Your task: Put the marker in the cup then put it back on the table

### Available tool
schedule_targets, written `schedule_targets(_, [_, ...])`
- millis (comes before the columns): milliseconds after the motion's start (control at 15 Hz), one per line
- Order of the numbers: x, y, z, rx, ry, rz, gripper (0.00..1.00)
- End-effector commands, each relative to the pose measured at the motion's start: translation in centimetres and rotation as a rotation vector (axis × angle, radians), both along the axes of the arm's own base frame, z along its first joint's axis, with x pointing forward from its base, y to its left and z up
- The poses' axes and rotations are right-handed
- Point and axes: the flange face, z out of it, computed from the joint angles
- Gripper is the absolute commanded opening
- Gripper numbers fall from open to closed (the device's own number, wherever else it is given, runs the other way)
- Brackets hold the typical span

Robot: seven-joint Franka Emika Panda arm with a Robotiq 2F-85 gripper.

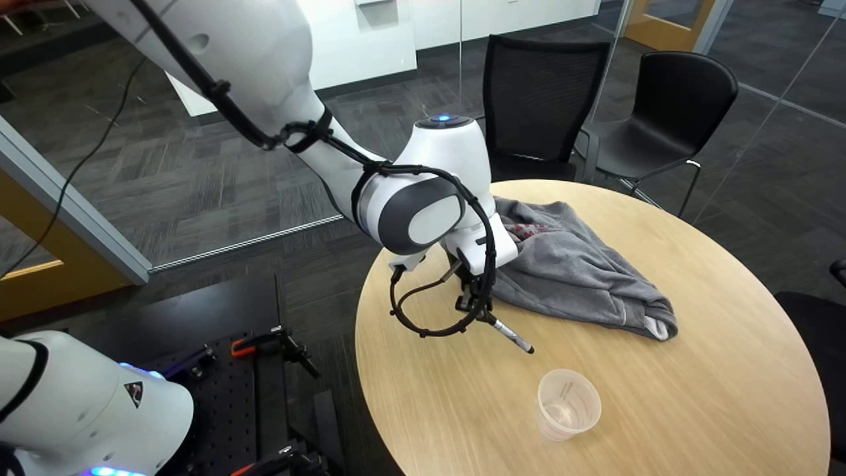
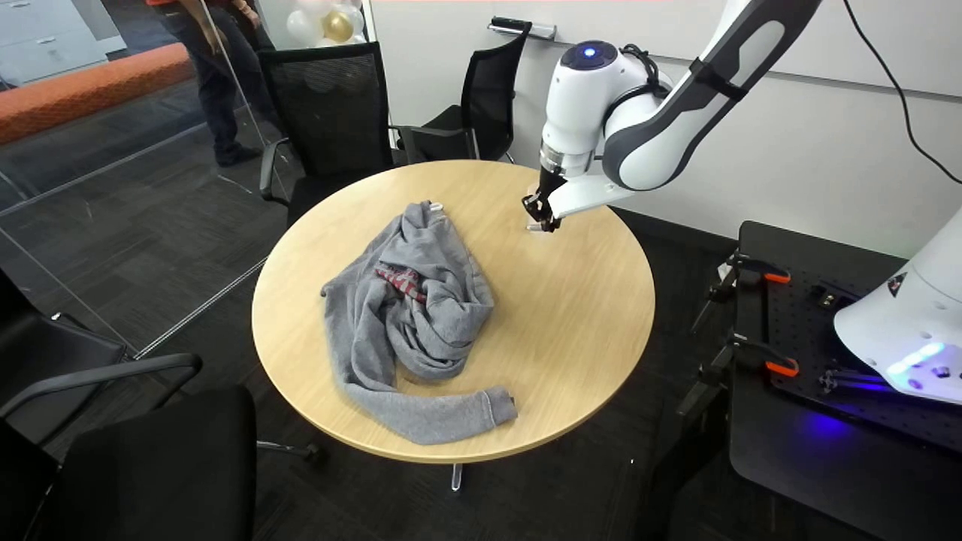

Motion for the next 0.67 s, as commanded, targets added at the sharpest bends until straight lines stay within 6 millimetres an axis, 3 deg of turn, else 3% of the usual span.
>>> schedule_targets(0, [0.4, 1.2, -1.5, -0.042, -0.031, 0.035, 0.06])
schedule_targets(600, [0.4, 2.9, -6.9, -0.109, -0.077, 0.131, 0.06])
